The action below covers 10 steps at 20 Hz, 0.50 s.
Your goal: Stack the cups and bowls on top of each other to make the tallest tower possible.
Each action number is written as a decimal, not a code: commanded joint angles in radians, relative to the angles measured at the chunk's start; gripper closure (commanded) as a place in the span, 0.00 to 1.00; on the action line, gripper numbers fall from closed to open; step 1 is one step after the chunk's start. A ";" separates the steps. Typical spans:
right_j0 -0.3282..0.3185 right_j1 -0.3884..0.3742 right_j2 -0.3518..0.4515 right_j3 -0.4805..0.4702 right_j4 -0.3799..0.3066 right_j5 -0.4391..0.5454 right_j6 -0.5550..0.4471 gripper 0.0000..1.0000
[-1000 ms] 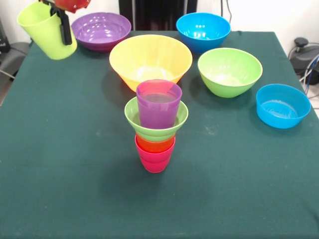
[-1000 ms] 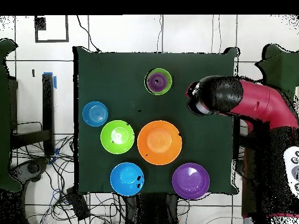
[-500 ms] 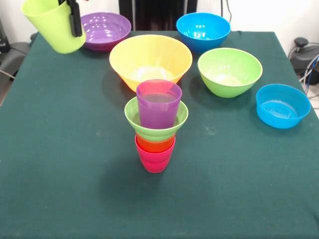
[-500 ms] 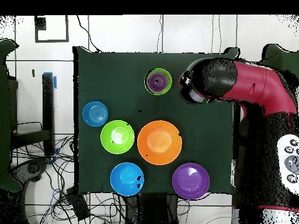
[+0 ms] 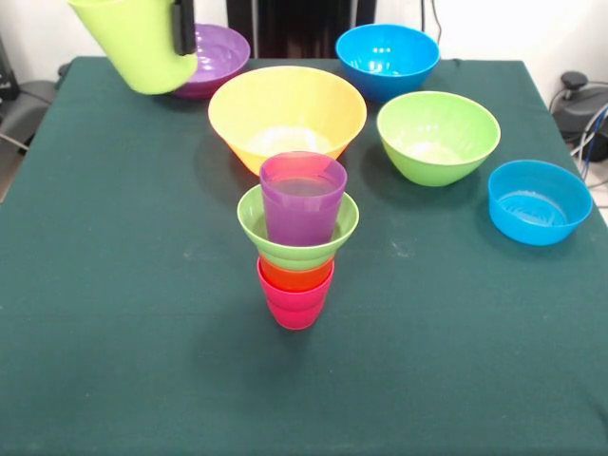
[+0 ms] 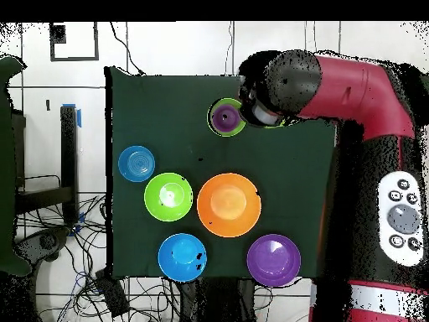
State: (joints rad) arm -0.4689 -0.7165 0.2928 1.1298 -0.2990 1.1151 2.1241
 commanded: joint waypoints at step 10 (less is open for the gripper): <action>0.097 0.163 0.048 -0.220 -0.061 0.190 -0.138 1.00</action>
State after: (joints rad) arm -0.3997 -0.6455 0.2952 0.9740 -0.2994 1.1934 2.1241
